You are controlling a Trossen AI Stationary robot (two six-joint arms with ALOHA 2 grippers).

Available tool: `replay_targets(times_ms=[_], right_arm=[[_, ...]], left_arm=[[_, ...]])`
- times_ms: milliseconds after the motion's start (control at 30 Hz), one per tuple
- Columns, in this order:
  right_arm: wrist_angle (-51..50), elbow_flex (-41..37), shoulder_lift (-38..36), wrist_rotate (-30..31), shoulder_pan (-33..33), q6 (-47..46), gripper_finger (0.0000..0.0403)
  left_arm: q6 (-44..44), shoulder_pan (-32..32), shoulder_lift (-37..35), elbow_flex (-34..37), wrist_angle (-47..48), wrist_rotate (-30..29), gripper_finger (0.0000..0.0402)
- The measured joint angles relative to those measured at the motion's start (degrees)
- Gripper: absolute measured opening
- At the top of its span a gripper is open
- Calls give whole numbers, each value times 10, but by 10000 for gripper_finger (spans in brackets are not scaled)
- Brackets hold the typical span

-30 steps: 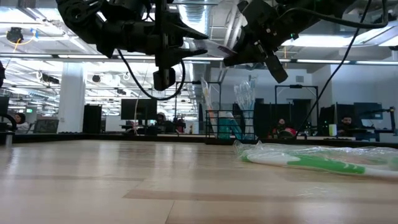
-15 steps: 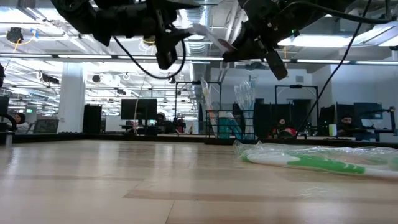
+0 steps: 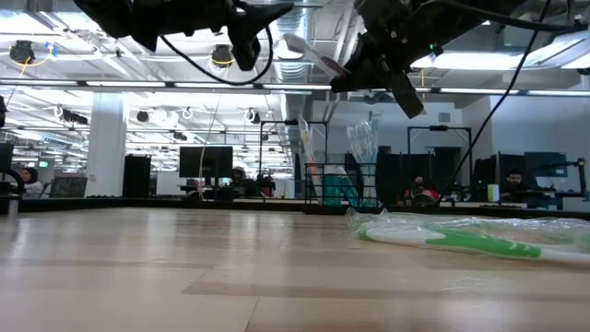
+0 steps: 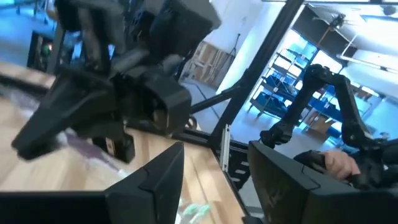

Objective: Pick & Place toothbrushing station
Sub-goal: Put the purple toothbrush into the mesh organizer

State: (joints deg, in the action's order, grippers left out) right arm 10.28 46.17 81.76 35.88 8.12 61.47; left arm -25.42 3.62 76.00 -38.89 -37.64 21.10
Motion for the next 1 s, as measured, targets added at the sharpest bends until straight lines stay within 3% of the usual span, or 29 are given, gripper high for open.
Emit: replay_targets(times_ms=[300,533,1000], right_arm=[[1,0,0,-18,-1,-68,11],[1,0,-1,-97,-13,-154,11],[37,0,-1,-275,-22,-287,11]], left_arm=[[91,0,-7,0,3,-41,159],[162,0,-7,0,3,-79,151],[212,0,-7,0,3,-103,148]])
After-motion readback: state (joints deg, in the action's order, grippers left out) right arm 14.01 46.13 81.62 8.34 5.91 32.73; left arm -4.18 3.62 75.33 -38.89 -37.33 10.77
